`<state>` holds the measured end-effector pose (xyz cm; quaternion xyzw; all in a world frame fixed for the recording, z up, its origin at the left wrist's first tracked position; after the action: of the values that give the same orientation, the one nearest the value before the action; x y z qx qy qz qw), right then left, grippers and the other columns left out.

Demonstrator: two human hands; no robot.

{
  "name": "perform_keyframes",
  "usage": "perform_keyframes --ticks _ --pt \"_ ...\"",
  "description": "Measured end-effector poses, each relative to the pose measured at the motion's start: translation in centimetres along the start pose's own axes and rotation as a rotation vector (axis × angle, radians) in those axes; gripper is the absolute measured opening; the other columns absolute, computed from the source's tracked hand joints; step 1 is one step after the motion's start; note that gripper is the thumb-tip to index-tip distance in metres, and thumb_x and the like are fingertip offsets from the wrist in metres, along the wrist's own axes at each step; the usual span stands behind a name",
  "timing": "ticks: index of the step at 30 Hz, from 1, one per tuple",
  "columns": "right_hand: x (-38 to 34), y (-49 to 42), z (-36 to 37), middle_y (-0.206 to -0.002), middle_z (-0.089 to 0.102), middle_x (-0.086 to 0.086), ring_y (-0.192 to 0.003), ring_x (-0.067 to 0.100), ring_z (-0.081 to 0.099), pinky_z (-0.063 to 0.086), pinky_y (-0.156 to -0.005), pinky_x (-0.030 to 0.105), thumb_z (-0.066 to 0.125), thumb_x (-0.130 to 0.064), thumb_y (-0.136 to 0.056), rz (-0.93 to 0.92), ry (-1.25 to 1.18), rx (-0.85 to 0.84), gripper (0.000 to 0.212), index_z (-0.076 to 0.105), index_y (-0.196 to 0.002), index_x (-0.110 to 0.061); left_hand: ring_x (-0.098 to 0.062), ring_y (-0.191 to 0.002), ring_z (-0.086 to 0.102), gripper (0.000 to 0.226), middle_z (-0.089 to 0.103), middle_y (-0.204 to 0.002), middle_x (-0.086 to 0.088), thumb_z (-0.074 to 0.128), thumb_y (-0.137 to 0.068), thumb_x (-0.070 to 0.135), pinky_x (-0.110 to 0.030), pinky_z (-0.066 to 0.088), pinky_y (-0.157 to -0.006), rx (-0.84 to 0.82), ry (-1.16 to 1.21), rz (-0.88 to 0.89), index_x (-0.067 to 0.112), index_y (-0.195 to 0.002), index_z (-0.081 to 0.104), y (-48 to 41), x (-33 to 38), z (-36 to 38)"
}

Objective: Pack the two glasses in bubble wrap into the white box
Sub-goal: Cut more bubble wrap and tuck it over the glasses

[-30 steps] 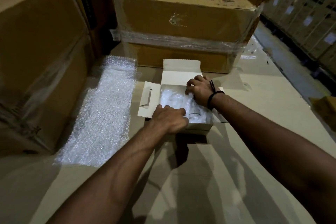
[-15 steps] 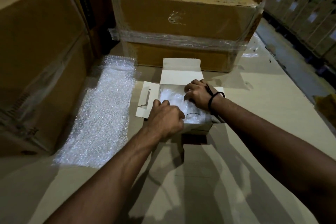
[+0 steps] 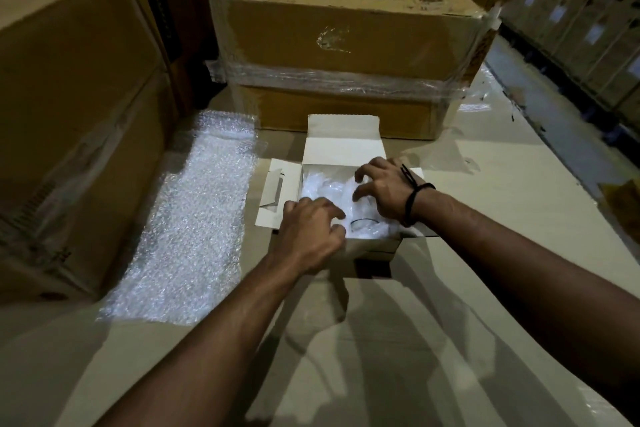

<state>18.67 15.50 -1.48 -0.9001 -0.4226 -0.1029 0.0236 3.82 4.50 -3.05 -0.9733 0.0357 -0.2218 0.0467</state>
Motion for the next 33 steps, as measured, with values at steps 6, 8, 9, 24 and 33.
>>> perform_keyframes --ticks 6,8,9,24,33 --pt "-0.2 -1.1 0.6 -0.144 0.040 -0.006 -0.133 0.019 0.031 0.028 -0.101 0.037 0.049 -0.010 -0.088 0.029 -0.060 -0.161 0.052 0.053 -0.130 -0.040 -0.019 -0.108 0.045 0.051 0.067 -0.114 0.001 0.025 -0.090 0.041 -0.041 0.028 -0.091 -0.166 -0.205 0.035 0.027 -0.111 0.069 -0.7 0.5 0.9" --pt "-0.3 -1.5 0.5 -0.145 0.039 -0.007 -0.134 0.019 0.030 0.028 -0.102 0.038 0.050 -0.008 -0.087 0.028 -0.057 -0.204 0.054 0.053 -0.129 -0.040 -0.020 -0.106 0.044 0.044 0.066 -0.107 -0.001 0.027 -0.096 0.039 -0.042 0.029 -0.090 -0.234 -0.238 0.015 0.026 -0.108 0.068 -1.0 0.7 1.2" --pt "-0.4 -1.8 0.4 -0.146 0.039 -0.007 -0.135 0.019 0.030 0.028 -0.101 0.038 0.050 -0.007 -0.086 0.029 -0.063 -0.226 0.054 0.053 -0.129 -0.040 -0.020 -0.106 0.044 0.042 0.065 -0.105 -0.001 0.028 -0.097 0.037 -0.043 0.029 -0.091 -0.263 -0.244 0.004 0.025 -0.106 0.068 -1.2 0.8 1.1" --pt "1.5 -2.4 -1.4 -0.135 0.053 0.005 -0.122 0.023 0.050 0.041 -0.097 0.032 0.043 0.002 -0.085 0.287 -0.280 -0.189 0.057 0.060 -0.123 -0.036 -0.031 -0.132 0.032 0.053 0.014 -0.162 0.006 0.018 -0.098 0.048 -0.048 0.019 -0.108 -0.281 -0.458 -0.022 0.037 -0.132 0.056 -1.3 0.1 1.7" --pt "-0.4 -3.6 0.8 -0.148 0.038 -0.007 -0.131 0.026 0.032 0.031 -0.104 0.039 0.048 -0.018 -0.093 0.111 0.113 -0.397 0.054 0.037 -0.140 -0.039 -0.026 -0.128 0.037 0.047 0.039 -0.151 0.007 0.034 -0.090 0.047 -0.048 0.024 -0.103 -0.143 -0.404 0.020 0.030 -0.125 0.061 -1.6 0.5 1.4"
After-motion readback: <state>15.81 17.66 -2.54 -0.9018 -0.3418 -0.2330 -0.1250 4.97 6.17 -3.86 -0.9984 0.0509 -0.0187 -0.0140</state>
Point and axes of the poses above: each hand's wrist, its own y-axis away from the middle knuckle, its own z-axis out of the palm, x = y × z, the point moved 2 cm from there along -y, towards the middle knuckle
